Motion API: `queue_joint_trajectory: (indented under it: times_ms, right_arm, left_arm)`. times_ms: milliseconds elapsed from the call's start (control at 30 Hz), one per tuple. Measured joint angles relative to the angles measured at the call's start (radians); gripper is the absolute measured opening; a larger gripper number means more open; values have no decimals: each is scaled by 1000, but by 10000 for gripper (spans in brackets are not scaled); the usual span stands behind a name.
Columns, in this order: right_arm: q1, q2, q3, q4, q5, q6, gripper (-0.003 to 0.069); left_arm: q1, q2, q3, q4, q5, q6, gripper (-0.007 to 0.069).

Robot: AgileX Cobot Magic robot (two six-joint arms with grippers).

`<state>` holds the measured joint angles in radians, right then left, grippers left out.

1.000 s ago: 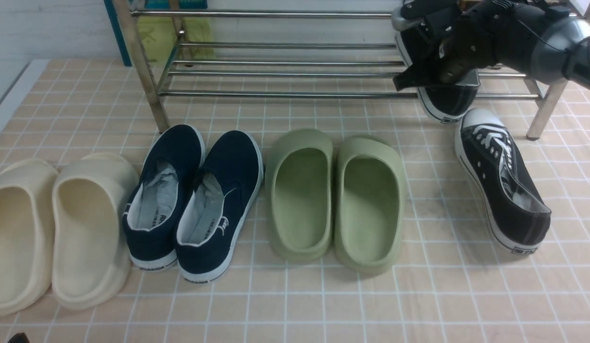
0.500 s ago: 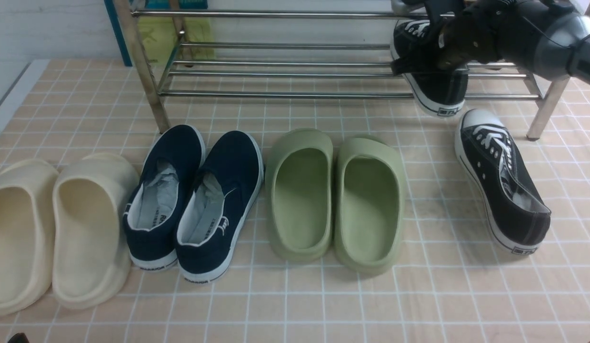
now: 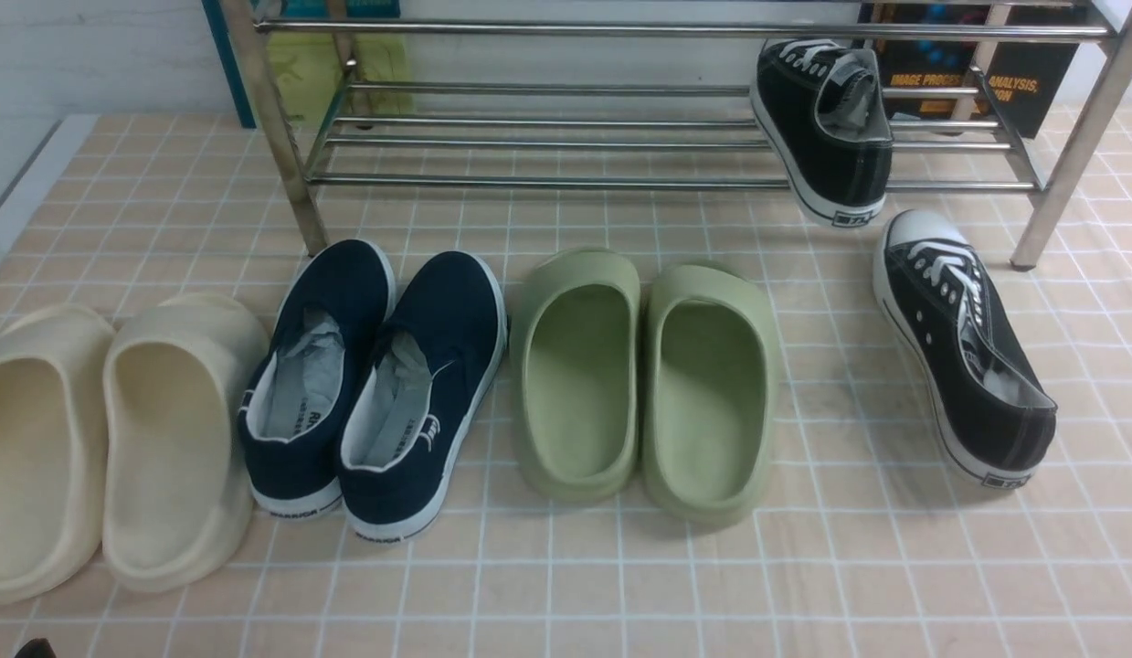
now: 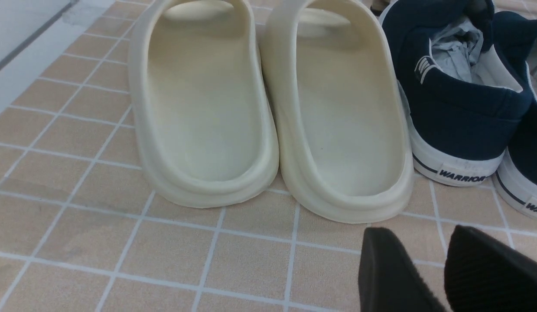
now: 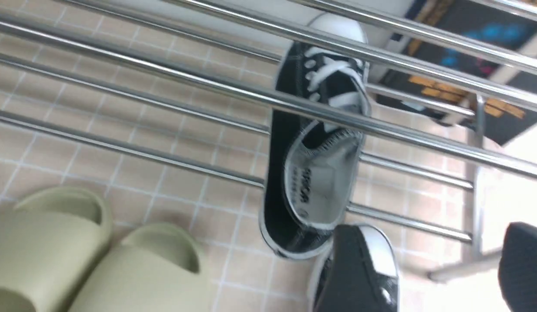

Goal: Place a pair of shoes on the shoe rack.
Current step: Use the right arm to grab the shoe closest to it

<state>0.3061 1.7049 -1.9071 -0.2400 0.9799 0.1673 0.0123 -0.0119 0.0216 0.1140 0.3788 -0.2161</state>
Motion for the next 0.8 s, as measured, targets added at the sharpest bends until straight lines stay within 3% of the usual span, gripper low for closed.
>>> queue_joint_trajectory:
  times_ms: [100,267,467,700,800]
  right_arm:
    - [-15,-64,54,4,65,-1,444]
    - [-75,-107,343,92,83,-1,444]
    - [-131,-14,678,264,-130,-25,446]
    - [-134,71,706,233,-305,-27,431]
    - [-134,106,706,231,-321,-27,343]
  left_arm:
    - [0,0,0,2,0,0,239]
    - [0,0,0,2,0,0,239]
    - [0,0,0,6,0,0,239]
    - [0,0,0,6,0,0,239]
    - [0,0,0,6,0,0,239]
